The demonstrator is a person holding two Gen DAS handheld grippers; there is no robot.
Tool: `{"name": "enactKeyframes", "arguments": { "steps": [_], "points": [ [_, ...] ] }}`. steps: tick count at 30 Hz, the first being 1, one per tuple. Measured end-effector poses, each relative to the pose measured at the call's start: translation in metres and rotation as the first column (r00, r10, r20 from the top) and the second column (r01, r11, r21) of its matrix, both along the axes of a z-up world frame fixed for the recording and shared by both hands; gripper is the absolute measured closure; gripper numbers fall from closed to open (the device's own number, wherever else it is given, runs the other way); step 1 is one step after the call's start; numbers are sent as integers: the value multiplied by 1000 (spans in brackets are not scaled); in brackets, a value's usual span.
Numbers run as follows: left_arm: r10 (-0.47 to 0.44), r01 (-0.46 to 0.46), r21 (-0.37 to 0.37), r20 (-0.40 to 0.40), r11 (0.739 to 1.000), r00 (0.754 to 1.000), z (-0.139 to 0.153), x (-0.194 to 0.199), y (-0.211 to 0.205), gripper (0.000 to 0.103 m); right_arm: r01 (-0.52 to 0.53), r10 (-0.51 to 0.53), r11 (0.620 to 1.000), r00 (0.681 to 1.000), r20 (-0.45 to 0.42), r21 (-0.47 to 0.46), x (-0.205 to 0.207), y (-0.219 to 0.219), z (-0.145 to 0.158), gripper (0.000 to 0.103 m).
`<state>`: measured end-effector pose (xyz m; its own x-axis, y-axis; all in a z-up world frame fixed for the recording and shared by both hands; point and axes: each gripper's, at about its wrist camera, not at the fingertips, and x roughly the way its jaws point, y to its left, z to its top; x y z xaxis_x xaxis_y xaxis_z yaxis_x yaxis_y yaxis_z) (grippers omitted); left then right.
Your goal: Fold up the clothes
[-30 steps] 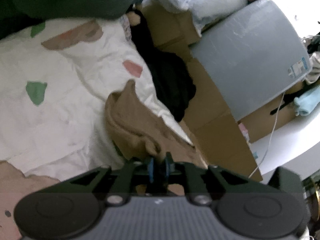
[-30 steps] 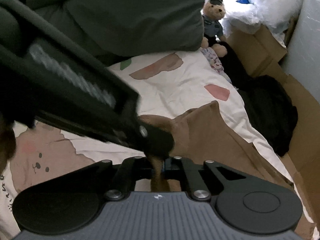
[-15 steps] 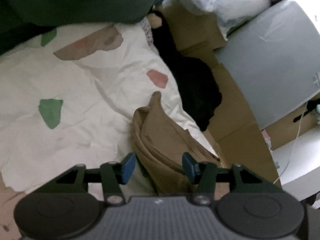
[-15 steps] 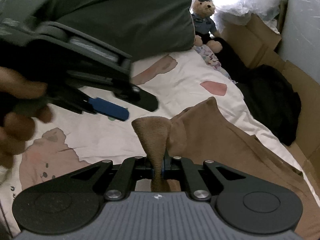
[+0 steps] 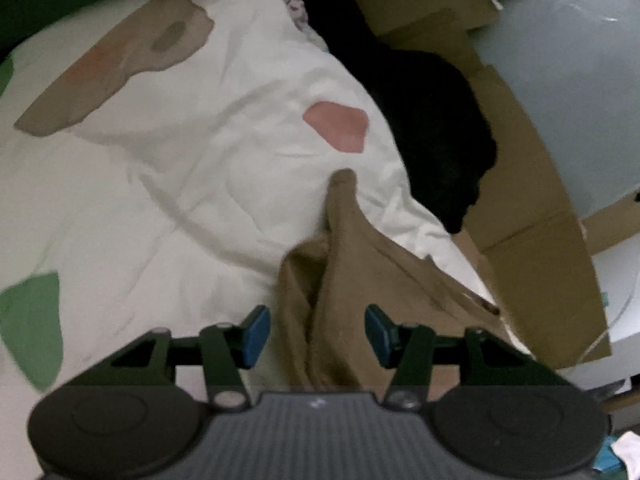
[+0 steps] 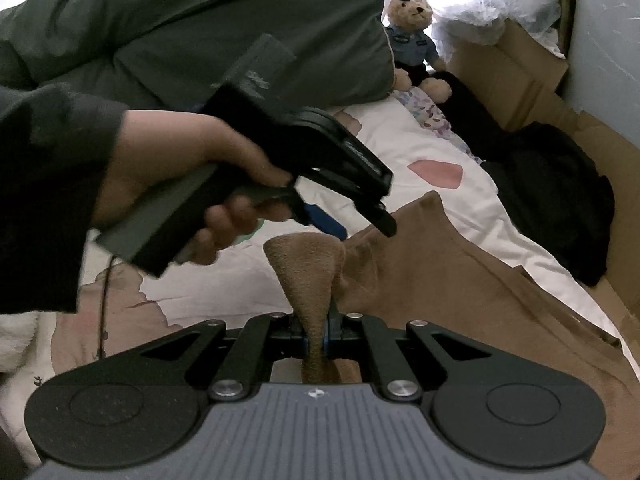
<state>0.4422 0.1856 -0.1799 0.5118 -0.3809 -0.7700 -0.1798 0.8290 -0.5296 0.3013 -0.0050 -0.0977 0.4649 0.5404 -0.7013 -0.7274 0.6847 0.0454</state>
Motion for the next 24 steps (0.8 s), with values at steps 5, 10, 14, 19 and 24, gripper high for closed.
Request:
{"name": "enactKeyframes", "arguments": {
  "steps": [5, 10, 14, 19, 24],
  "points": [
    [-24, 23, -3, -45, 1000, 999, -11, 16, -1, 48, 10, -9, 999, 999, -31, 31, 4, -7, 3, 97],
    [-29, 27, -34, -61, 999, 998, -19, 27, -2, 74, 25, -23, 998, 999, -45, 54, 9, -15, 4, 97],
    [-105, 104, -64, -9, 992, 994, -8, 32, -9, 95, 32, -29, 997, 998, -53, 75, 11, -22, 5, 97],
    [-162, 163, -29, 30, 986, 986, 21, 37, -30, 95, 56, -48, 990, 997, -66, 126, 13, -44, 14, 97],
    [-199, 203, -48, 86, 978, 976, 44, 39, -67, 95, 81, -70, 985, 995, -76, 151, 11, -71, 22, 97]
  ]
}}
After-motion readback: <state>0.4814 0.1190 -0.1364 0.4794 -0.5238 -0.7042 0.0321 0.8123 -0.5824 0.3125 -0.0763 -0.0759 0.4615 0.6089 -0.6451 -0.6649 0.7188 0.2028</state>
